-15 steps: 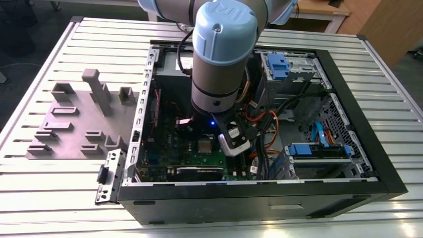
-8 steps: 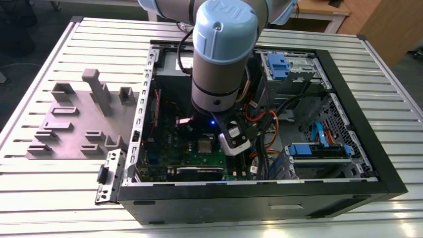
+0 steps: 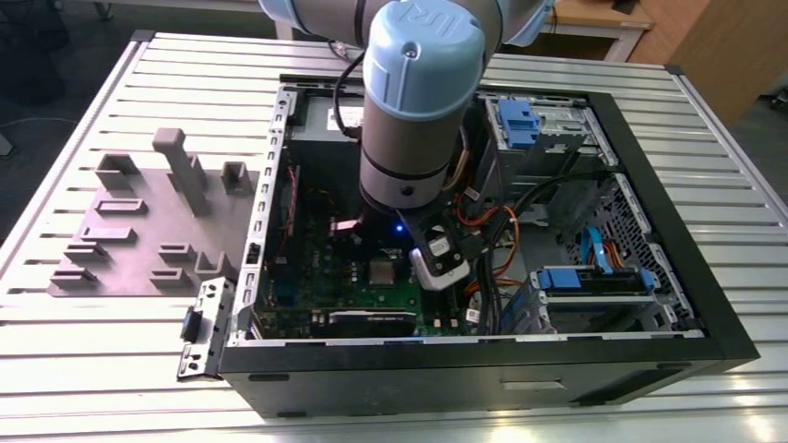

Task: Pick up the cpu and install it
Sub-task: 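Place the cpu into insertion slot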

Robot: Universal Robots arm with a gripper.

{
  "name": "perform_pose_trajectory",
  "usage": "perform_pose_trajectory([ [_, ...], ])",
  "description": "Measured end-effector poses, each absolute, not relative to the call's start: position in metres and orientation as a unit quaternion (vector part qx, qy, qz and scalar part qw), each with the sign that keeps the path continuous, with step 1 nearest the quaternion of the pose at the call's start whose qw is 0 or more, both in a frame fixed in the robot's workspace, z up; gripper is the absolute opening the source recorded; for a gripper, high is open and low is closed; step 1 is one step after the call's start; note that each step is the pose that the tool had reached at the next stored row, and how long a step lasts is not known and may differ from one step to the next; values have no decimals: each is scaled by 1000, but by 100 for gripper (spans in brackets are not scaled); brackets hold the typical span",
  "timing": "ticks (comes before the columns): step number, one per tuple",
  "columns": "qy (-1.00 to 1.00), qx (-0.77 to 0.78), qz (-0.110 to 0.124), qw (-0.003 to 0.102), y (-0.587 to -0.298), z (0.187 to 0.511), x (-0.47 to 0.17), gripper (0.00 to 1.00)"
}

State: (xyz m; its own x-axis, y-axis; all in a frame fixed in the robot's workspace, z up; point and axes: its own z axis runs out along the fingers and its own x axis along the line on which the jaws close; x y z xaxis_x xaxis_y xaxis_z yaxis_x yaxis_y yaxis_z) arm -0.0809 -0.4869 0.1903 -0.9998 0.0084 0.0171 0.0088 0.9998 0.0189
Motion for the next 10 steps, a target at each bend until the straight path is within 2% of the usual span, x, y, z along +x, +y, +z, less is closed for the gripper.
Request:
perform_pose_trajectory([
  [10, -1000, -13, -10, 8, -487, 190, -78, 53],
])
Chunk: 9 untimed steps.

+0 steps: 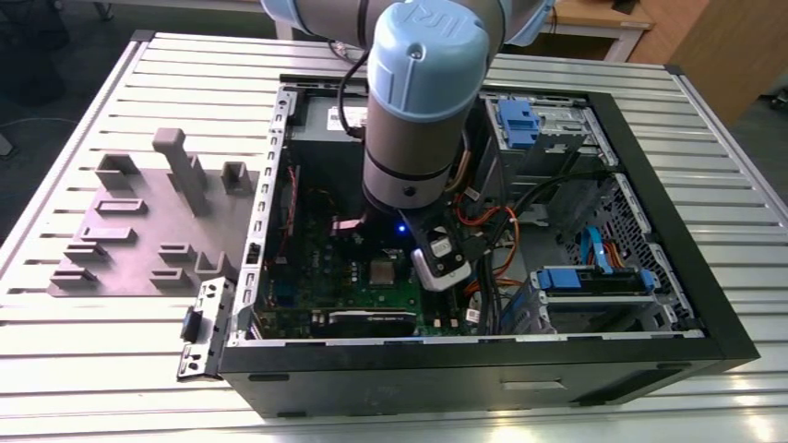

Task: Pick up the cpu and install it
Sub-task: 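Place the cpu into insertion slot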

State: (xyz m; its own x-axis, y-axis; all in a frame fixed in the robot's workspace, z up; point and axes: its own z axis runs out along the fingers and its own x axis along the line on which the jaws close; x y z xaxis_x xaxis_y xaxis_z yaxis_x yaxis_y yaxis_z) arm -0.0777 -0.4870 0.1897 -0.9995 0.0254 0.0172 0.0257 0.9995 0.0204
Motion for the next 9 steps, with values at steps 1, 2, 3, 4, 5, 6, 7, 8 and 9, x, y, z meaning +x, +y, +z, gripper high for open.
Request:
perform_pose_trajectory([
  [1, -1000, -13, -10, 8, -487, 190, -78, 53],
  [2, -1000, -13, -10, 8, -487, 190, -78, 53],
  [3, -1000, -14, -10, 8, -487, 190, -77, 53],
  [4, -1000, -13, -10, 8, -487, 190, -77, 53],
  [5, -1000, -13, -10, 8, -487, 190, -77, 53],
  [6, -1000, -13, -11, 8, -487, 190, -77, 53],
  [7, -1000, -13, -11, 8, -487, 190, -77, 53],
  [8, -1000, -13, -11, 8, -487, 190, -78, 53],
  [9, -1000, -13, -11, 8, -487, 190, -78, 53],
])
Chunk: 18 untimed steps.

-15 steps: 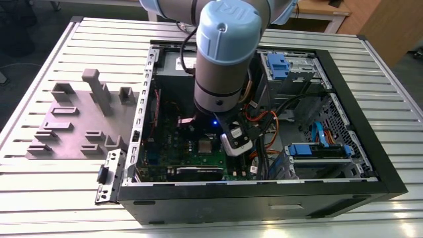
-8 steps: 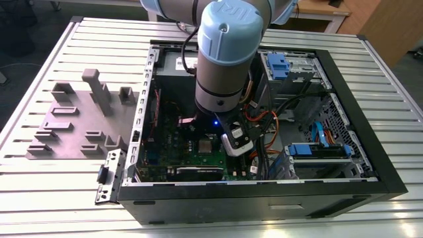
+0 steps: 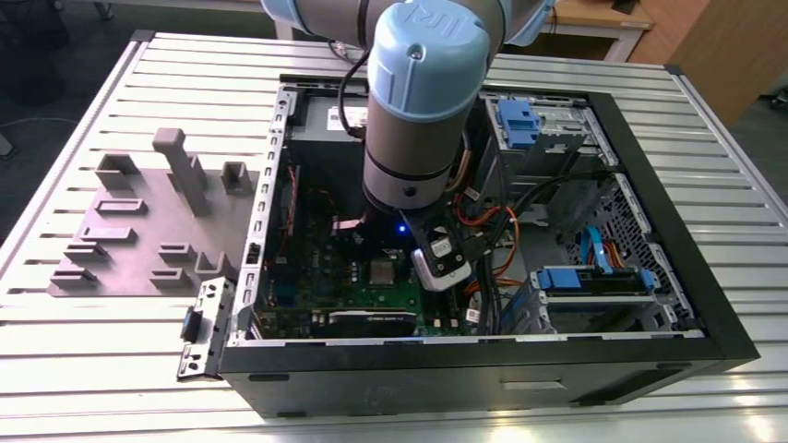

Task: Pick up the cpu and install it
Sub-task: 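Place the cpu into insertion slot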

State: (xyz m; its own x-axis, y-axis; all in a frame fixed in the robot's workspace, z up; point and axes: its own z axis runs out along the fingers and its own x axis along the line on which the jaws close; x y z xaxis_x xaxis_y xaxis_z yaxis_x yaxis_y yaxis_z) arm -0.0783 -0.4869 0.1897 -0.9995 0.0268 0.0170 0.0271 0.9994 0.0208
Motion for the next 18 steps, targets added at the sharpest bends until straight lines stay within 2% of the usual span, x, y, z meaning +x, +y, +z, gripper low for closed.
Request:
perform_pose_trajectory([
  [18, -1000, -13, -11, 9, -487, 193, -79, 53],
])
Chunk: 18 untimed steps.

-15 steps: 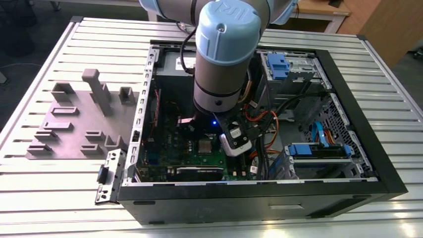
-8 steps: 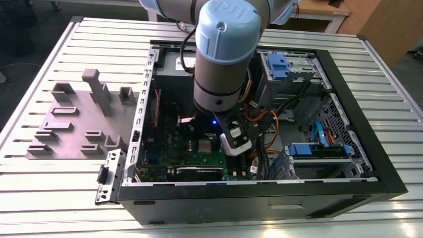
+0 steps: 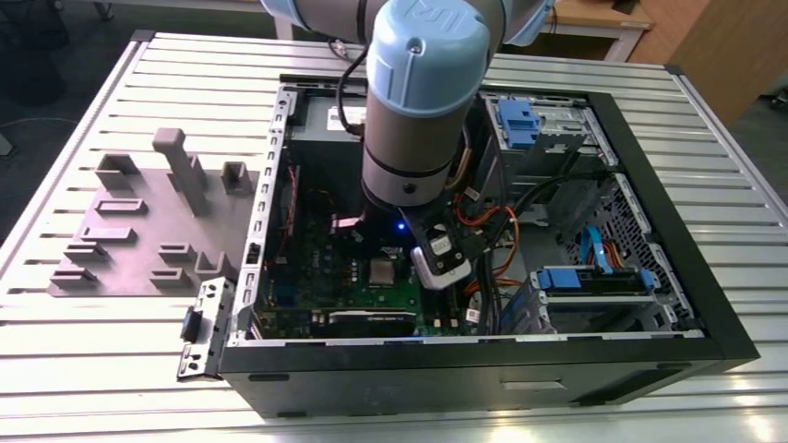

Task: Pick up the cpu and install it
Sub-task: 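Place the cpu into insertion slot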

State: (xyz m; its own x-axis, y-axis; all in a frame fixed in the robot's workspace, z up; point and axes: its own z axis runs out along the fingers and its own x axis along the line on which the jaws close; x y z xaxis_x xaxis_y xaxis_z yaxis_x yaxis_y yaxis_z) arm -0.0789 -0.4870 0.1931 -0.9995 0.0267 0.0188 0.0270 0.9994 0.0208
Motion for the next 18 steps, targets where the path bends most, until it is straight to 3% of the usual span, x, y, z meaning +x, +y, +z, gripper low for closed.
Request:
perform_pose_trajectory([
  [10, -1000, -13, -11, 9, -487, 192, -79, 53],
  [12, -1000, -13, -11, 9, -487, 191, -79, 54],
  [13, -1000, -13, -11, 9, -487, 191, -79, 60],
  [18, -1000, -13, -10, 10, -487, 189, -77, 60],
])
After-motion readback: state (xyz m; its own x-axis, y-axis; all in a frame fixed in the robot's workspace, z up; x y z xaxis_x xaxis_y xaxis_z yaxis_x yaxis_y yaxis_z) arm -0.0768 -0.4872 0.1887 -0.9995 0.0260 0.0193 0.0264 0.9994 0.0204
